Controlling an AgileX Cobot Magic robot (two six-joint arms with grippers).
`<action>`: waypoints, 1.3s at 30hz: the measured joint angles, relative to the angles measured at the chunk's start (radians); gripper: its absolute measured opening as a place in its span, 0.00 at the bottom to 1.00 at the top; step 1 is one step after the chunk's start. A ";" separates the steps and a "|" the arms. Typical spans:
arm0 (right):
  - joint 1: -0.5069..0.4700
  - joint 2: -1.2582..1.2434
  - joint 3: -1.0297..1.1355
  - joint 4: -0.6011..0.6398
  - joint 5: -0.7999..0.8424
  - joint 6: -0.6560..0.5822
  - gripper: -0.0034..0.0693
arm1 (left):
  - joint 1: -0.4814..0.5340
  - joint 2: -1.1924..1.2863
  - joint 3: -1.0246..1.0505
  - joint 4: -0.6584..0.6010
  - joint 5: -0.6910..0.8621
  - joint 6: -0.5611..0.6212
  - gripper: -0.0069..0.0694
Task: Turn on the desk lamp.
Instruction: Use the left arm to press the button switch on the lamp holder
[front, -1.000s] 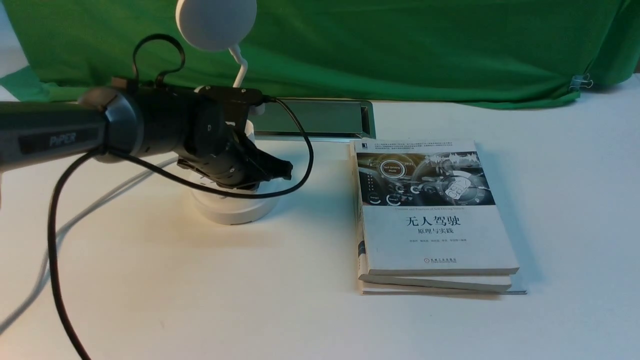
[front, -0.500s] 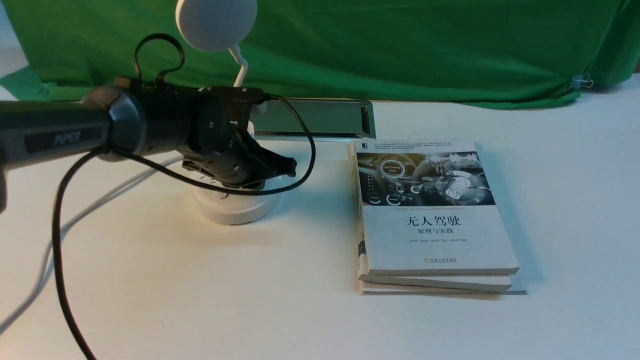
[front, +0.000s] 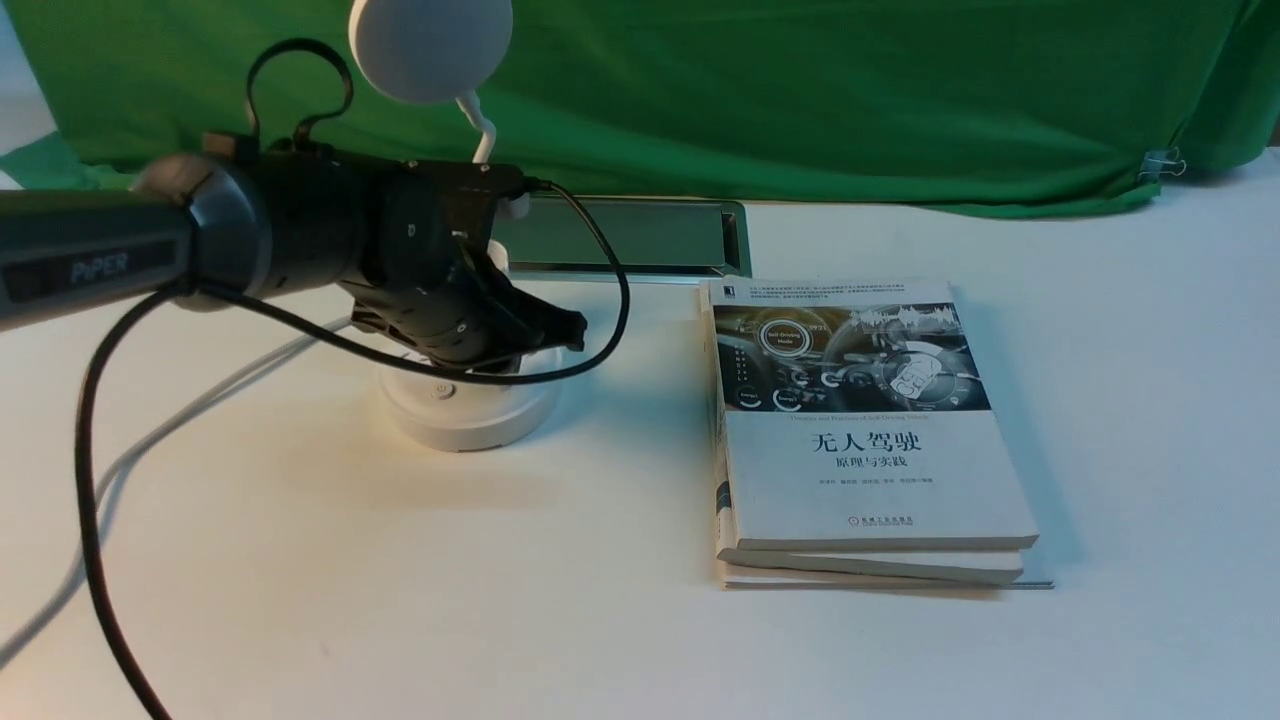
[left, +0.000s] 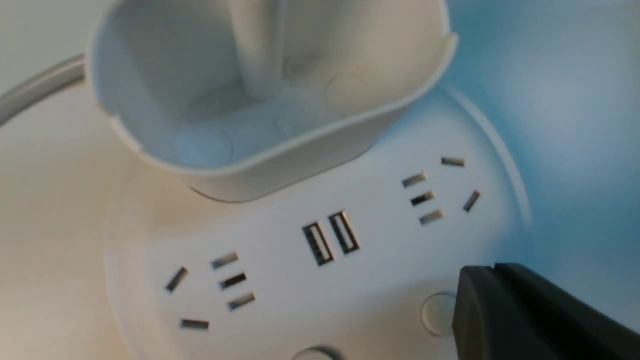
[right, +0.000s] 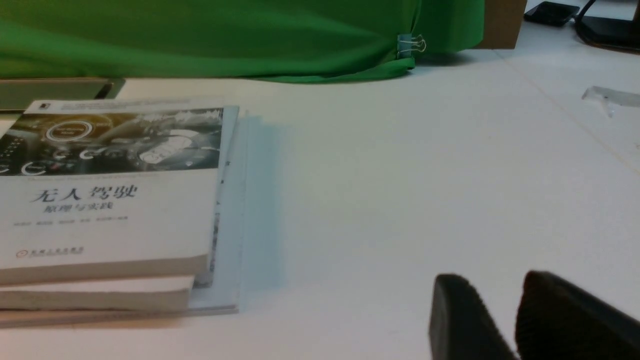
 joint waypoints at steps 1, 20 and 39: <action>0.000 0.000 0.000 0.000 0.000 0.000 0.38 | 0.000 0.000 0.000 0.010 0.002 0.000 0.12; 0.000 0.000 0.000 0.000 -0.001 0.000 0.38 | 0.000 0.034 -0.003 0.033 0.016 -0.002 0.12; 0.000 0.000 0.000 0.000 0.000 0.000 0.38 | 0.000 0.079 -0.028 0.014 0.014 -0.002 0.12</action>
